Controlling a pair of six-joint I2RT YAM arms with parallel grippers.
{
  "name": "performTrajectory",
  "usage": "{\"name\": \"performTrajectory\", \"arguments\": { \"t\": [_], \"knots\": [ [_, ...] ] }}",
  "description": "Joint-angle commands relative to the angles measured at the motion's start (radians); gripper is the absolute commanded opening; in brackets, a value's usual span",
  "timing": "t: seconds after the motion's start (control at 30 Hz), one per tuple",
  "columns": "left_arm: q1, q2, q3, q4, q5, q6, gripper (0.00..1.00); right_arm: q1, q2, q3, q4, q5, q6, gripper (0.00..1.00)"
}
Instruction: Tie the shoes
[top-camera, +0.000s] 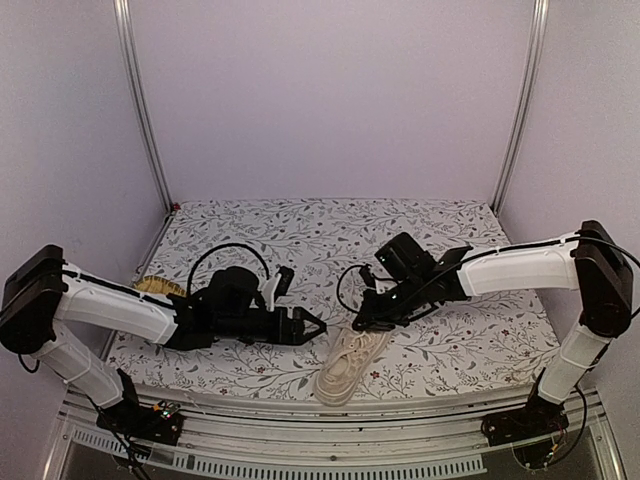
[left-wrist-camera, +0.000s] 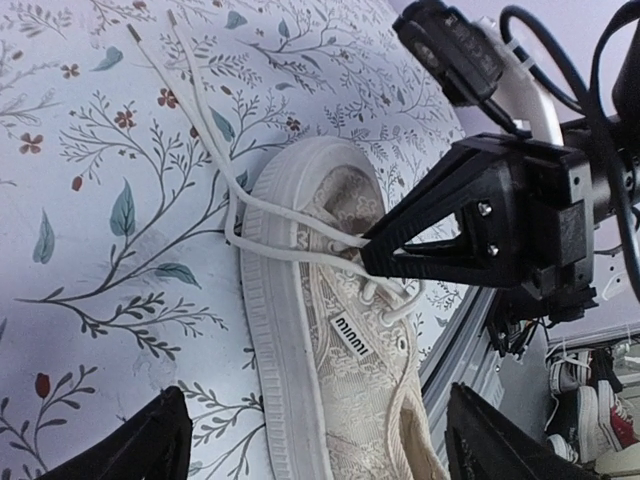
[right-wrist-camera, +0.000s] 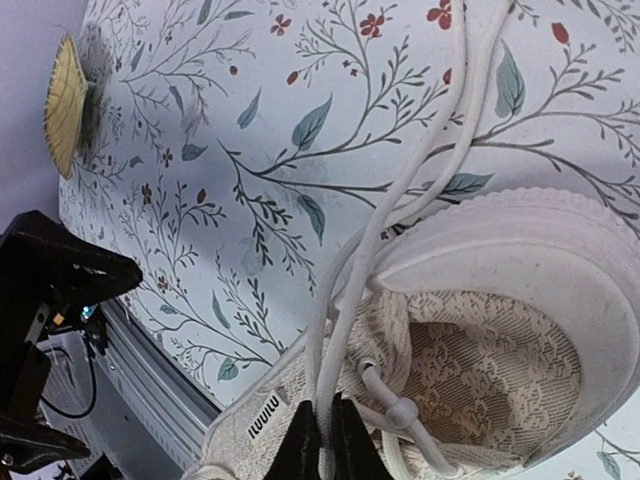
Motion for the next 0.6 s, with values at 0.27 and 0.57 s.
{"name": "performTrajectory", "arguments": {
  "t": [0.27, 0.57],
  "knots": [
    [-0.021, -0.085, -0.067, 0.085, -0.076, 0.000, 0.88, 0.030, -0.086, 0.046, 0.065, 0.051, -0.068, 0.04],
    [0.019, -0.178, -0.160, 0.120, -0.065, -0.071, 0.90, 0.135, 0.110, 0.218, 0.085, 0.007, -0.150, 0.13]
  ]
}}
